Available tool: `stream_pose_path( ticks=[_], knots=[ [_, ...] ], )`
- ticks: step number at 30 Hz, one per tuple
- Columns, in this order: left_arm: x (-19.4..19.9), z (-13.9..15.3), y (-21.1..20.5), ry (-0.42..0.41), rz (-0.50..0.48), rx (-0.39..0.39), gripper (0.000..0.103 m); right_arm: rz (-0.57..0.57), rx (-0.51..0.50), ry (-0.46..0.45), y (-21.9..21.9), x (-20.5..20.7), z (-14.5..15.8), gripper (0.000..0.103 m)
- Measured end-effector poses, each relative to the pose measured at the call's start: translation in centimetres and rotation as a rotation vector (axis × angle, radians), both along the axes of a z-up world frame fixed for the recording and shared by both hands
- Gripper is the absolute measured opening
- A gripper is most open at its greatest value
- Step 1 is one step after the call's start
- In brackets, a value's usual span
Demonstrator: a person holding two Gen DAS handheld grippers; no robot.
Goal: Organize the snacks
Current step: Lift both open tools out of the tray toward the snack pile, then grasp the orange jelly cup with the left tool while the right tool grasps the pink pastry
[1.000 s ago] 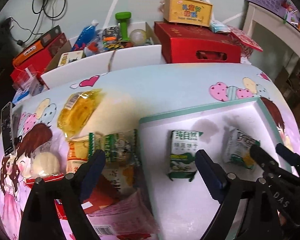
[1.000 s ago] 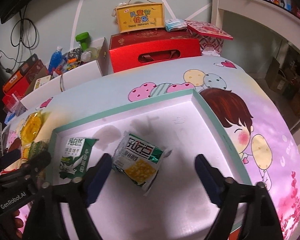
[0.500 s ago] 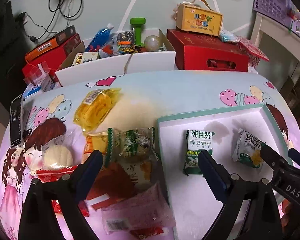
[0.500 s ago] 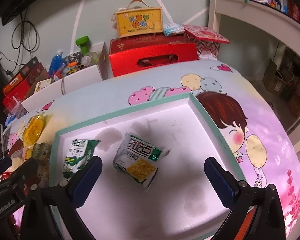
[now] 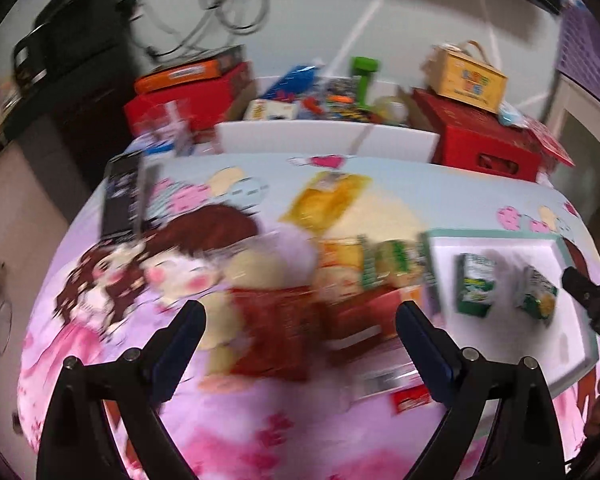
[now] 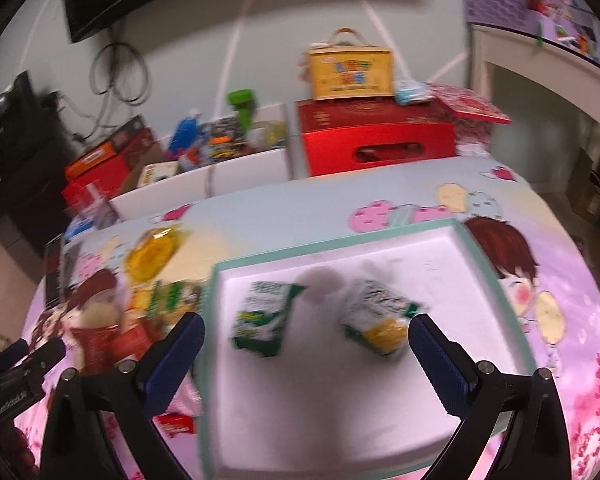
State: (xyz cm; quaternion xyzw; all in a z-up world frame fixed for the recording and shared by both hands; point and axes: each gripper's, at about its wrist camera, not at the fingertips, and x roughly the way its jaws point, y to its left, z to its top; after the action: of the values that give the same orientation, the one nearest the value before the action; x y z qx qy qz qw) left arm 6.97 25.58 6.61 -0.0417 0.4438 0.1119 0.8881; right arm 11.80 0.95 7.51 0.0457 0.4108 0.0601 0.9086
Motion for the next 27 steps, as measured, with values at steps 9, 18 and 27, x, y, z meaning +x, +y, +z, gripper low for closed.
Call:
stream_pose_path(
  ticks=[9, 18, 27],
  knots=[
    [-3.5, -2.5, 5.9, 0.042, 0.146, -0.121, 0.096, 0.175, -0.031, 0.04, 7.0, -1.7, -1.3, 0.103],
    [-3.7, -6.2, 6.8, 0.131, 0.153, -0.148, 0.096, 0.281, -0.096, 0.125, 11.7, -3.1, -4.7, 0.103],
    [-2.0, -8.4, 6.8, 0.167, 0.131, -0.199, 0.084, 0.277, -0.117, 0.164, 12.1, -2.9, -6.1, 0.103]
  ],
)
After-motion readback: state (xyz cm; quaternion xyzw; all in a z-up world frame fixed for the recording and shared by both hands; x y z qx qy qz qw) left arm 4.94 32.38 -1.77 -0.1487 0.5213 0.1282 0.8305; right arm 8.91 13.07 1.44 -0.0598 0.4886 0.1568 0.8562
